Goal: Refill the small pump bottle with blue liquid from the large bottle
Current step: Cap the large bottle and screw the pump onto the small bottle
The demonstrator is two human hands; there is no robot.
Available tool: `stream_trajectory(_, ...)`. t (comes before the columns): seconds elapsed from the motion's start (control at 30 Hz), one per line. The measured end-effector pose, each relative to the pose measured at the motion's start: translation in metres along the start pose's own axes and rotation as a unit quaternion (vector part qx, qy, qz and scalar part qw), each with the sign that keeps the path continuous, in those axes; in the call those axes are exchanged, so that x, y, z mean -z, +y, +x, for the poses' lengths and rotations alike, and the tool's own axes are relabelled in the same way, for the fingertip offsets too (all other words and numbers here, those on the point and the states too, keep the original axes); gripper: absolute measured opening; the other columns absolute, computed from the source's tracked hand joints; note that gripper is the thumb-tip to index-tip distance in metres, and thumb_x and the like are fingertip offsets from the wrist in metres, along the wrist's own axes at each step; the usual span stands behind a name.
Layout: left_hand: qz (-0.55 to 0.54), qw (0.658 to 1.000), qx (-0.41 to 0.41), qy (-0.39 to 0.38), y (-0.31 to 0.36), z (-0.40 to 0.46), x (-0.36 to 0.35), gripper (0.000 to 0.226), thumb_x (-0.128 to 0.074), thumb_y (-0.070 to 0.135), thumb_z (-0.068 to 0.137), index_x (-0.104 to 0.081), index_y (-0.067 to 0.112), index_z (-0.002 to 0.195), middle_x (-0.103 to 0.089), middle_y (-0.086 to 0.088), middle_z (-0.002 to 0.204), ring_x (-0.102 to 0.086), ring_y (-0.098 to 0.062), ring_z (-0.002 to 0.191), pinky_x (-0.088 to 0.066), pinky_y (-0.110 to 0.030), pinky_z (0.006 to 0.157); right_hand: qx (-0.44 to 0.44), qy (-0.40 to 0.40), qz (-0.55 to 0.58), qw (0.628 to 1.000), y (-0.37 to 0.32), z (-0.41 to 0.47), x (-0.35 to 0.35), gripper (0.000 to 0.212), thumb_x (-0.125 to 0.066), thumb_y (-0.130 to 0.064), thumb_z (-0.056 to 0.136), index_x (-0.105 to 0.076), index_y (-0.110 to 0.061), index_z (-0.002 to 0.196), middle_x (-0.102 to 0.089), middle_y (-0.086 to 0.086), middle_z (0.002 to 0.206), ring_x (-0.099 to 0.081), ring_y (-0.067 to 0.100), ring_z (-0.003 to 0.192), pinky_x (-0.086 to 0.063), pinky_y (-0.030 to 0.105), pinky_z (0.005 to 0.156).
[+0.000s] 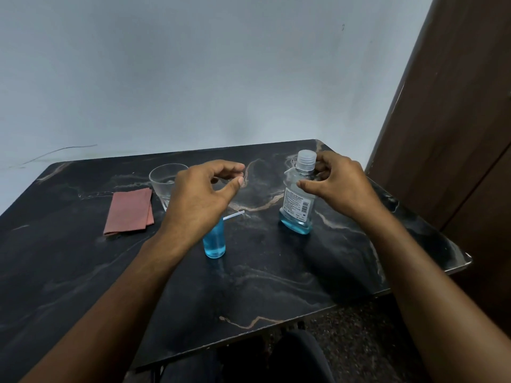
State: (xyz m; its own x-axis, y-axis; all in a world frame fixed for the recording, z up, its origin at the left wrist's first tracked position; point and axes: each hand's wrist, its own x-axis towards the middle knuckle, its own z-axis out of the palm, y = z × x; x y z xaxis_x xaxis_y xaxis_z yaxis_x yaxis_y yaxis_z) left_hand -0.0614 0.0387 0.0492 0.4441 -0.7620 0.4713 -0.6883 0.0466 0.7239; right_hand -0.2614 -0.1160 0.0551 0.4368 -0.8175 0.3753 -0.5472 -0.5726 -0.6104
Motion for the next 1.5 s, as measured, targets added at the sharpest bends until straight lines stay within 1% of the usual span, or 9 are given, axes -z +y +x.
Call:
stream_trajectory(0.13, -0.003, 1.0, 0.004, 0.018, -0.003, -0.003, 0.011, 0.023, -0.074, 0.027, 0.094, -0.077, 0.028, 0.116, -0.076, 0.018, 0.109, -0.069, -0.005, 0.108, -0.054, -0.034, 0.103, -0.012, -0.038, -0.052, 0.998, -0.006, 0.002, 0.005, 0.053, -0.085, -0.034, 0.078, -0.061, -0.02, 0.123, -0.066, -0.007, 0.103, -0.054, -0.006, 0.077, -0.041, 0.015, 0.064)
stream_trajectory(0.33, -0.04, 0.996, 0.02, 0.072, -0.026, -0.009, 0.021, 0.021, -0.071, 0.025, 0.096, -0.077, 0.026, 0.116, -0.077, 0.017, 0.107, -0.071, 0.004, 0.101, -0.054, -0.014, 0.092, -0.04, 0.014, -0.08, 0.996, -0.026, -0.007, 0.012, 0.093, -0.085, -0.041, 0.075, -0.037, -0.016, 0.15, -0.053, 0.009, 0.143, -0.053, 0.026, 0.127, -0.045, 0.037, 0.098)
stream_trajectory(0.43, -0.056, 0.993, 0.041, 0.095, -0.041, -0.015, 0.026, 0.02, -0.066, 0.021, 0.099, -0.076, 0.024, 0.117, -0.077, 0.015, 0.105, -0.071, 0.003, 0.103, -0.053, -0.014, 0.091, 0.032, 0.144, -0.076, 0.986, -0.038, -0.019, 0.013, 0.068, -0.08, -0.026, 0.085, -0.047, -0.014, 0.143, -0.05, 0.01, 0.138, -0.053, 0.026, 0.124, -0.05, 0.04, 0.101)
stream_trajectory(0.53, -0.073, 0.99, 0.08, 0.091, -0.056, -0.024, 0.027, 0.028, -0.061, 0.003, 0.099, -0.075, 0.018, 0.118, -0.078, 0.01, 0.104, -0.072, 0.002, 0.101, -0.055, -0.018, 0.094, 0.171, 0.244, -0.025, 0.954, -0.054, -0.028, 0.003, 0.025, -0.072, -0.006, 0.089, -0.069, -0.005, 0.114, -0.064, 0.01, 0.111, -0.063, 0.017, 0.094, -0.053, 0.019, 0.083)
stream_trajectory(0.7, -0.1, 0.981, 0.166, 0.003, -0.072, -0.054, 0.013, 0.061, -0.059, -0.016, 0.085, -0.062, 0.022, 0.132, -0.071, 0.007, 0.121, -0.066, -0.006, 0.108, -0.054, -0.019, 0.093, 0.171, 0.077, 0.022, 0.982, -0.069, -0.026, -0.042, 0.013, -0.077, -0.005, 0.085, -0.079, -0.011, 0.097, -0.071, 0.001, 0.09, -0.059, 0.003, 0.075, -0.045, 0.003, 0.071)
stream_trajectory(0.87, -0.097, 0.979, 0.176, -0.032, -0.08, -0.071, -0.009, 0.083, -0.09, 0.02, 0.075, -0.052, 0.028, 0.149, -0.066, 0.016, 0.131, -0.063, 0.002, 0.117, -0.05, -0.022, 0.102, 0.107, -0.103, 0.061, 0.987, -0.059, -0.011, -0.091, 0.016, -0.079, -0.006, 0.084, -0.08, -0.013, 0.099, -0.069, -0.008, 0.077, -0.06, -0.003, 0.064, -0.047, 0.007, 0.063)
stream_trajectory(1.2, -0.109, 0.983, 0.13, 0.069, -0.079, -0.067, -0.003, 0.038, -0.092, 0.035, 0.07, -0.075, 0.04, 0.104, -0.078, 0.024, 0.095, -0.075, 0.003, 0.085, -0.063, -0.022, 0.078, 0.153, -0.165, 0.046, 0.973, -0.062, 0.004, -0.14, 0.02, -0.081, -0.001, 0.079, -0.08, -0.004, 0.099, -0.07, -0.002, 0.079, -0.062, -0.008, 0.062, -0.039, 0.0, 0.06)
stream_trajectory(1.33, -0.119, 0.975, 0.135, 0.13, -0.075, -0.066, 0.011, 0.027, -0.081, 0.038, 0.069, -0.074, 0.041, 0.095, -0.08, 0.01, 0.087, -0.078, -0.012, 0.082, -0.065, -0.038, 0.076, 0.223, -0.196, -0.032, 0.954, -0.075, 0.005, -0.154, 0.027, -0.078, -0.002, 0.079, -0.077, -0.002, 0.106, -0.069, 0.014, 0.098, -0.057, 0.016, 0.082, -0.032, 0.013, 0.07)
stream_trajectory(1.5, -0.086, 0.978, 0.138, 0.13, -0.077, -0.062, 0.024, 0.024, -0.081, 0.025, 0.075, -0.075, 0.03, 0.098, -0.08, 0.007, 0.087, -0.077, -0.011, 0.08, -0.065, -0.042, 0.078, 0.27, -0.293, -0.093, 0.912, -0.092, -0.002, -0.173, 0.025, -0.069, -0.013, 0.081, -0.072, -0.015, 0.105, -0.067, -0.005, 0.108, -0.05, 0.02, 0.098, -0.045, 0.034, 0.093)
